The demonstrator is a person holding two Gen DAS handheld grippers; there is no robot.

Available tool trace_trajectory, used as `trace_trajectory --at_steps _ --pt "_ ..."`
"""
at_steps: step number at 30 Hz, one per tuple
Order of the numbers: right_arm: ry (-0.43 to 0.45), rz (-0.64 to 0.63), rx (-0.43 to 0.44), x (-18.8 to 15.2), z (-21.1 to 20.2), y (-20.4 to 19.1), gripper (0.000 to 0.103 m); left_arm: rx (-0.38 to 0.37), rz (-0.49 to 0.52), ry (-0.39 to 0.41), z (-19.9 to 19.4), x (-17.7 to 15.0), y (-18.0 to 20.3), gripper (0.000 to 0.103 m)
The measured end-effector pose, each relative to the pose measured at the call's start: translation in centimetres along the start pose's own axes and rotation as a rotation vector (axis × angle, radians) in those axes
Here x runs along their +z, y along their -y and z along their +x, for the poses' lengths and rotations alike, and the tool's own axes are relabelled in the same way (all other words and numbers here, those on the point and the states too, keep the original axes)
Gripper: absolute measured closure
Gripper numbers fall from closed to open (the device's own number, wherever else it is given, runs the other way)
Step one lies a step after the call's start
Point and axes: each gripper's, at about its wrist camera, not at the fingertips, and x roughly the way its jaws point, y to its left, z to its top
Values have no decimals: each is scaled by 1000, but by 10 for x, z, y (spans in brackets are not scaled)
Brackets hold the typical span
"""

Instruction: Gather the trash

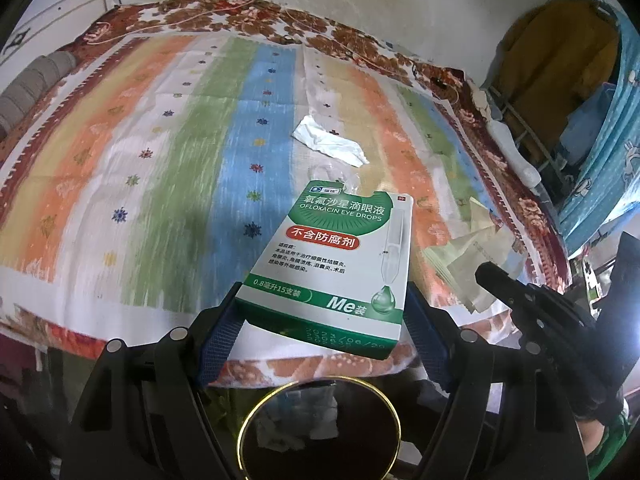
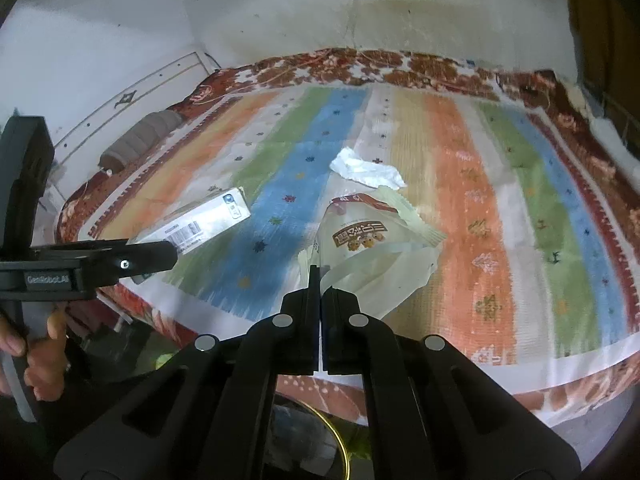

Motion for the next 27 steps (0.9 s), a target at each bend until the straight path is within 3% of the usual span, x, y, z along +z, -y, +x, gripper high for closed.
trace_trajectory --at_steps 13,27 --pt "15 4 -10 -27 -43 -15 103 -82 -20 53 -39 -33 10 27" --pt "22 -10 19 -73 -76 -33 103 -181 -43 51 -60 -86 13 27"
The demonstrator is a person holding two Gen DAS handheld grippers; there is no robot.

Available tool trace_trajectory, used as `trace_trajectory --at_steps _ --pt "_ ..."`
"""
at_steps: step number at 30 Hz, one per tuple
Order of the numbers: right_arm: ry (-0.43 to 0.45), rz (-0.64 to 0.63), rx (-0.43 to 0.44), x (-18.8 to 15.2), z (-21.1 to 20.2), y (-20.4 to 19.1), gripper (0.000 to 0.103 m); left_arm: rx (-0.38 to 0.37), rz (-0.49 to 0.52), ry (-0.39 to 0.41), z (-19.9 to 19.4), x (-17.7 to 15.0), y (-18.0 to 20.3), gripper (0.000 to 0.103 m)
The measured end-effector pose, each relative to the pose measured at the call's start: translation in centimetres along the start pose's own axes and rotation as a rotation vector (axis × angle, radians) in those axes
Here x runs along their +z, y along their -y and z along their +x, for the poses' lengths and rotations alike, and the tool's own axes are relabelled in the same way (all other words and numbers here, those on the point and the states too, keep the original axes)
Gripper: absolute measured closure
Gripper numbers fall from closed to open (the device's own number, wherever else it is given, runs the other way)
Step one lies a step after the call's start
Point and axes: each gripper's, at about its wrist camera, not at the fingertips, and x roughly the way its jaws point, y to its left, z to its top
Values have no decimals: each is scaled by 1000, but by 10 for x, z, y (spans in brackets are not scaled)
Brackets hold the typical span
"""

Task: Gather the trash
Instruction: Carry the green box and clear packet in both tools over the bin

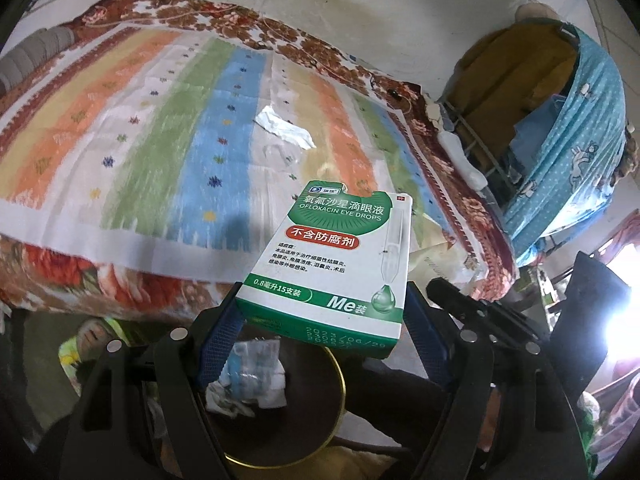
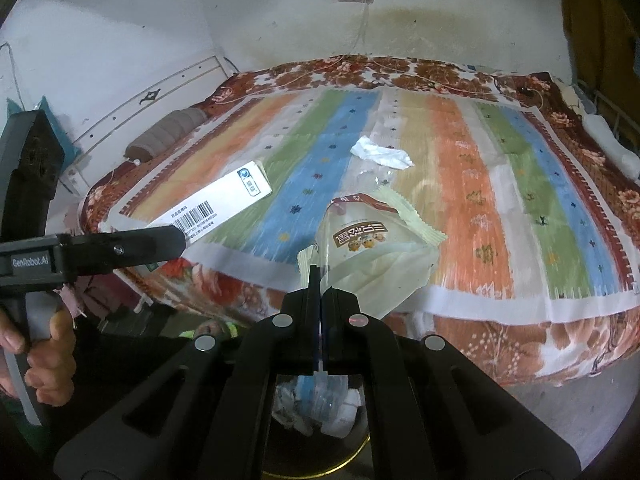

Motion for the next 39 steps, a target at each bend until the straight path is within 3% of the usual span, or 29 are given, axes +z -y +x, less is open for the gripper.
trace_trajectory --at_steps 17,29,39 --pt "-93 47 31 -62 -1 -11 103 -14 -31 -42 0 -50 0 27" --pt "-276 120 46 -96 38 -11 103 73 -142 -163 28 -80 -19 27" --pt "-390 187 29 -109 69 -1 103 127 -290 -316 64 -97 -46 27"
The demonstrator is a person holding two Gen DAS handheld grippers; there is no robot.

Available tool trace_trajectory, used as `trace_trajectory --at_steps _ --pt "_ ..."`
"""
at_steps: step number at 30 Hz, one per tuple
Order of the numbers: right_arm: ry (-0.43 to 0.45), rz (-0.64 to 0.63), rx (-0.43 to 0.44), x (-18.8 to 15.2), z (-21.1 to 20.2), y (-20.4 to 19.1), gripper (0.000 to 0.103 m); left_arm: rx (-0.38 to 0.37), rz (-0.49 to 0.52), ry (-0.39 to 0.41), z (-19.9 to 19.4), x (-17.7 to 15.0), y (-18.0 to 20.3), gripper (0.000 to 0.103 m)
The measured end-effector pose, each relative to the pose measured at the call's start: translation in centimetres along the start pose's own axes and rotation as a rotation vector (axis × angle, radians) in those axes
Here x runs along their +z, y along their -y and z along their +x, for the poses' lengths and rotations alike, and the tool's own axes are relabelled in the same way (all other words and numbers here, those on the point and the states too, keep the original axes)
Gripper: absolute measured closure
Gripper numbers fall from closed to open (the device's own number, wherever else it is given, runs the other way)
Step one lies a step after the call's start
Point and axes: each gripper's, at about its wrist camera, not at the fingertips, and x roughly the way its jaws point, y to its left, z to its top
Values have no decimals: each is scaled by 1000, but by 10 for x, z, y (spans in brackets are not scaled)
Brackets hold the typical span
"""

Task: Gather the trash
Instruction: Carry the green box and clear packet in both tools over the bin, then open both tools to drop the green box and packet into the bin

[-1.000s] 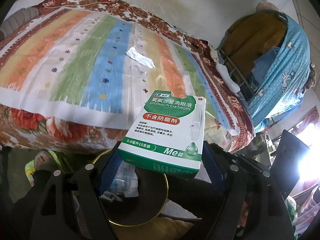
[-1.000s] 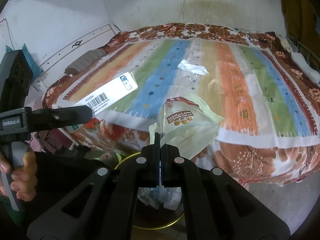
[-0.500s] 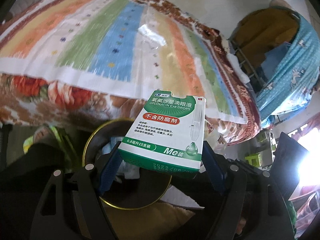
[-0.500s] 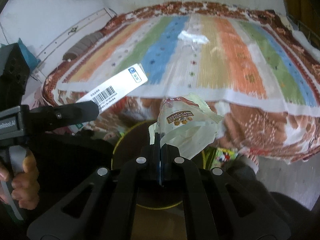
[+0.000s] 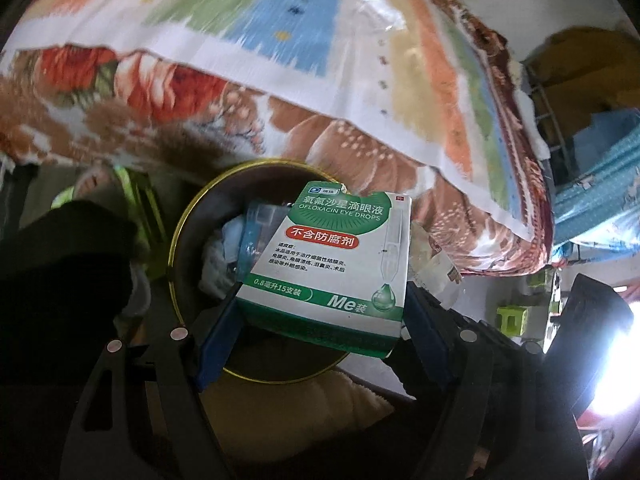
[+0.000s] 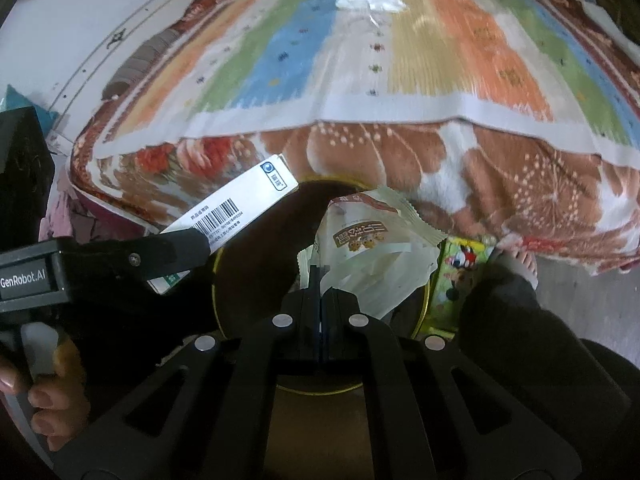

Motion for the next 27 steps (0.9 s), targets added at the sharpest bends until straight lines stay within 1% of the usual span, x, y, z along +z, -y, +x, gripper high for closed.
trace_trajectory --at_steps 3,5,8,10,12,13,14,15,16,17,19,21,23,27 --pt "-32 21 -7 2 12 4 103 25 -53 -6 7 3 -8 27" --pt "-52 37 -8 4 19 7 103 37 -99 -28 14 5 -16 27" --pt "-75 55 -25 6 31 10 103 47 -139 -54 22 8 -22 27" --pt "-89 68 -21 8 36 13 103 47 -144 -72 27 9 -22 27" --pt "-99 84 -9 10 40 14 101 45 -151 -81 31 11 -21 27" --pt "-103 88 -1 12 42 14 98 45 -156 -82 32 12 -22 27" --pt "-101 92 1 13 42 15 87 41 -165 -86 34 14 -22 27" --pt "-92 95 -6 14 41 15 77 36 -172 -89 36 16 -23 23" --pt "-83 94 -14 16 39 15 64 29 -176 -92 37 18 -24 19" --pt "-77 94 -20 17 38 16 62 26 -188 -93 38 21 -25 11" --pt "-68 99 -21 20 36 18 62 23 -209 -70 35 24 -27 10" --pt "-62 101 -26 22 34 19 62 38 -211 -42 28 28 -28 10" --pt "-55 94 -29 24 31 20 60 58 -189 -10 20 34 -26 10" --pt "-22 57 -53 34 22 17 54 106 -131 74 -1 50 -18 9"
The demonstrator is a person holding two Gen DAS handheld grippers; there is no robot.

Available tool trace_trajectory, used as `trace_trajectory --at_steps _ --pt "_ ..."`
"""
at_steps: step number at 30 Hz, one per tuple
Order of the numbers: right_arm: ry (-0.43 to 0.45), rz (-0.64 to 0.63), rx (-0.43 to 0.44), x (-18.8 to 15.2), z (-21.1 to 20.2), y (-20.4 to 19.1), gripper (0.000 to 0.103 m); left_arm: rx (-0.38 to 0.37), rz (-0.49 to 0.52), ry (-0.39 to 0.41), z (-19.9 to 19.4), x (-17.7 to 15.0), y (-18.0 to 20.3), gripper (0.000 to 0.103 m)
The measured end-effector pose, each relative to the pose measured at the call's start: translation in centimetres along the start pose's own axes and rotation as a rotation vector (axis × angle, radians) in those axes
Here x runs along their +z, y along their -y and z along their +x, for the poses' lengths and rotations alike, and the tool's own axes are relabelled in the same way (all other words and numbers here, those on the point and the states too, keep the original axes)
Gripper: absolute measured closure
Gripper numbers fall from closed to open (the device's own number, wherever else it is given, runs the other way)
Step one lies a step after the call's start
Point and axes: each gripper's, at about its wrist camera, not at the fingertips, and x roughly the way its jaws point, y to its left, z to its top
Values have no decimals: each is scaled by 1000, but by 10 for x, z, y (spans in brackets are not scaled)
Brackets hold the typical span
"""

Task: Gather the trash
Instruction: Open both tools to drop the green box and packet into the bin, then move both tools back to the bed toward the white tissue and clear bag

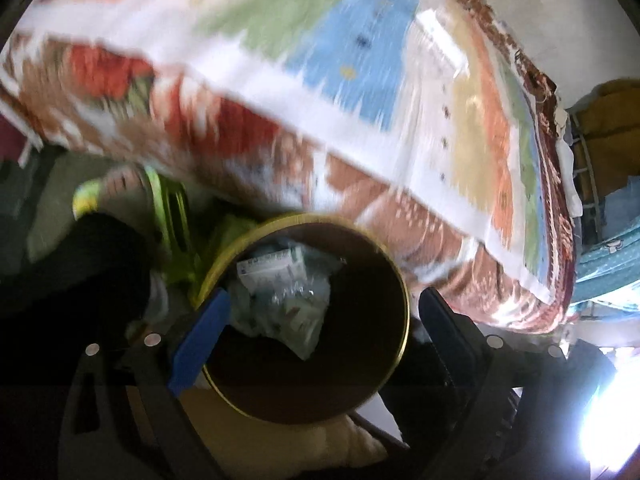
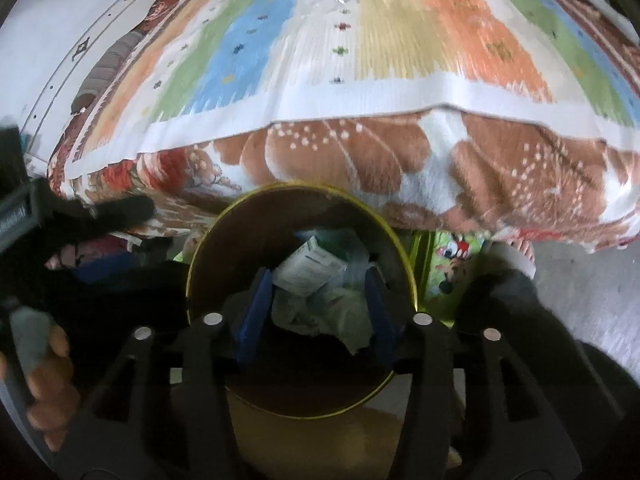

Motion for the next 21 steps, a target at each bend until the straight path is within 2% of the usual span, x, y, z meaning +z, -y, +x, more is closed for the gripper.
trace_trajectory --at_steps 8,12,17,21 --pt "105 -93 -70 30 -25 -8 41 72 67 99 -18 43 15 6" --pt "156 -123 -101 47 -32 -13 33 130 97 209 -31 62 25 6" --pt "214 -145 -126 73 -33 -16 18 133 169 239 -32 79 40 6" --pt "245 -150 -142 95 -31 -18 17 66 203 277 -36 94 48 6"
